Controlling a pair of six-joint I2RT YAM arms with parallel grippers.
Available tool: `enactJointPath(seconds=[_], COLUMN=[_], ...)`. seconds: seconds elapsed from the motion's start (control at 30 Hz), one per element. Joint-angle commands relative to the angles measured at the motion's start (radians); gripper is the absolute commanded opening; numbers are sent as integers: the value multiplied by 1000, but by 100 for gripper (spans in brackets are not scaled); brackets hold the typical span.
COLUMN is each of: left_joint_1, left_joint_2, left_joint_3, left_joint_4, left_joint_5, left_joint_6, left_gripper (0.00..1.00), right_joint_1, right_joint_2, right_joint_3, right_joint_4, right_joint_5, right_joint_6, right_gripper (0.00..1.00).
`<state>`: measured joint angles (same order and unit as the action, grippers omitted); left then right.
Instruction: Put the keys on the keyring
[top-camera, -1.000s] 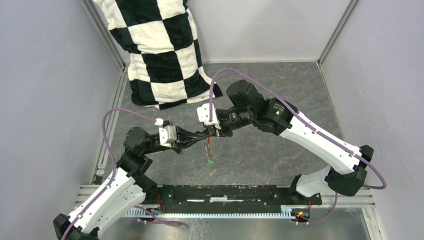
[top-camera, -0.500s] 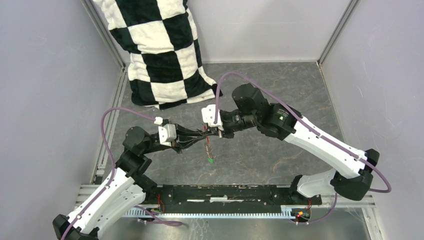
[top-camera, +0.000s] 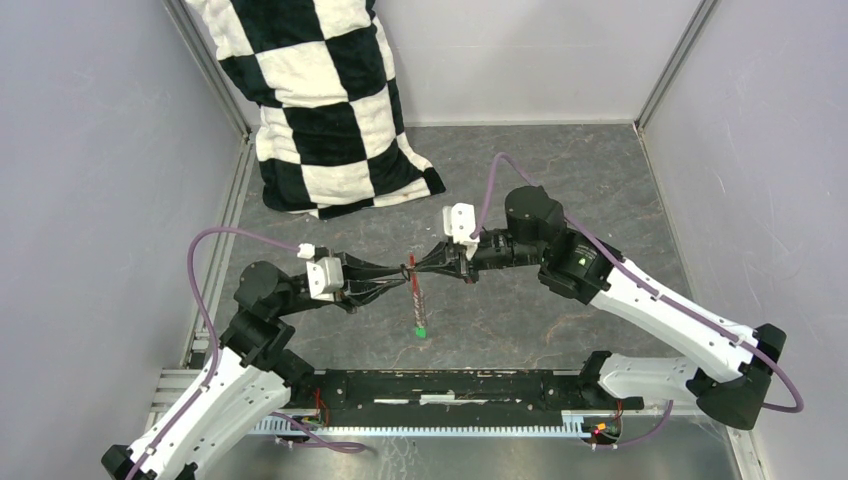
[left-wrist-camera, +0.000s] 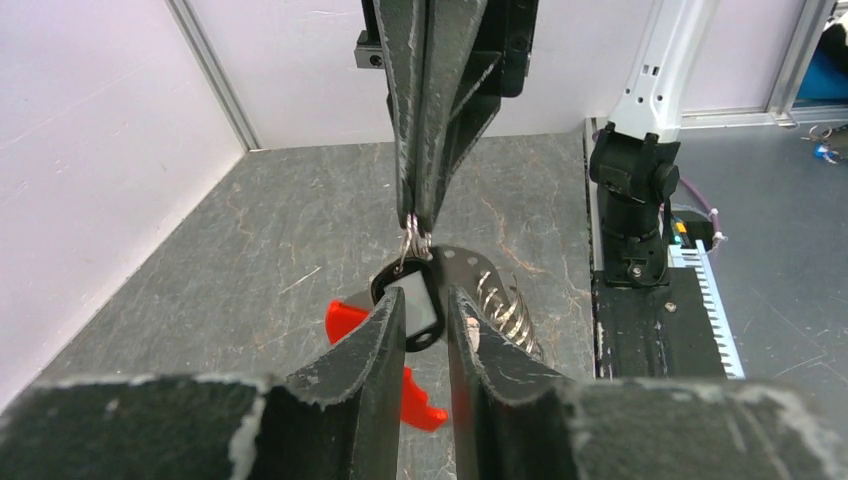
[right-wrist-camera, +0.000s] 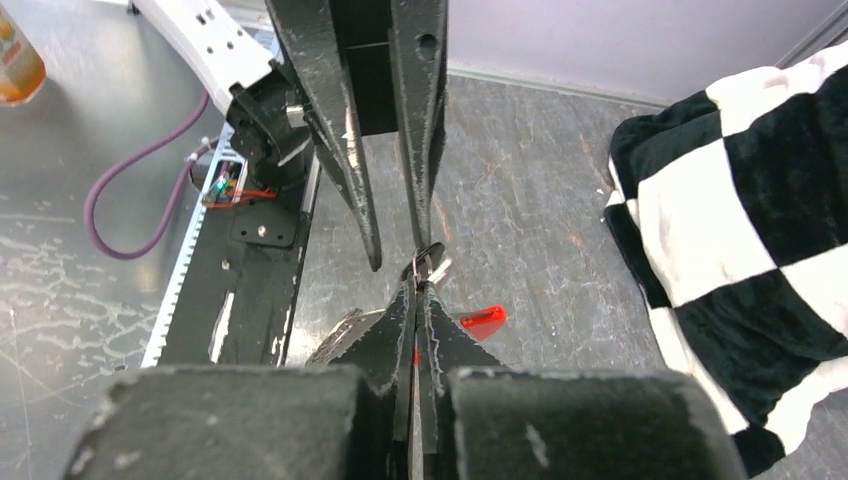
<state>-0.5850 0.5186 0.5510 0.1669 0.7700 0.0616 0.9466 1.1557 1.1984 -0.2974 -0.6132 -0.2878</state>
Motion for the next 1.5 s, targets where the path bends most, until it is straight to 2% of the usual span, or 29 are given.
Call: enactJointPath(seconds=[0.0,0.27,0.3,0.37,0.4,0.53,0.6,0.7,0.9,1.0,1.07,1.3,1.47], left_joint_1=[-3,-3,-3,-3,-3,-3,-3,-3,-3,-3,-3,-4,-4], left_joint_2=[-20,-45,-44,-39,-35,-21,-10,17,52,45,42,24,7], left_joint_3=[28,54,56,62,66,67,57,63,71,72,72,66,61], left_joint_4=[-31,-64,-55,-39,-35,-30,-30,-27,-73,-92,-93,-118,-196], left_joint_5=[-9,-36,-44,-48,-45,-6,13,39,93,90,82,75,94], left_joint_6=[51,122,118,104,102,106,111,110,126,148,154,224,395], left_gripper=[29,28,33,62,68,77,78,72,46,25,17,9,6], right_joint_1=[-33,-53,-53,-55,-54,-54,-54,-54,-54,-54,-54,-54,-55], right_joint_2=[-48,-61,-56,-50,-45,-27,-21,-14,-16,-20,-22,-29,-31], right_joint_3=[-40,-93,-92,-91,-85,-68,-60,-51,-50,-55,-54,-54,-64], right_joint_4=[203,270,266,261,255,233,233,229,234,234,233,238,284], right_joint_5=[-61,-120,-123,-131,-134,-144,-147,-151,-154,-154,-152,-144,-162], right_joint_6=[111,165,165,164,162,156,156,156,156,156,156,165,203], right_gripper=[0,0,0,0,0,0,0,0,0,0,0,0,0])
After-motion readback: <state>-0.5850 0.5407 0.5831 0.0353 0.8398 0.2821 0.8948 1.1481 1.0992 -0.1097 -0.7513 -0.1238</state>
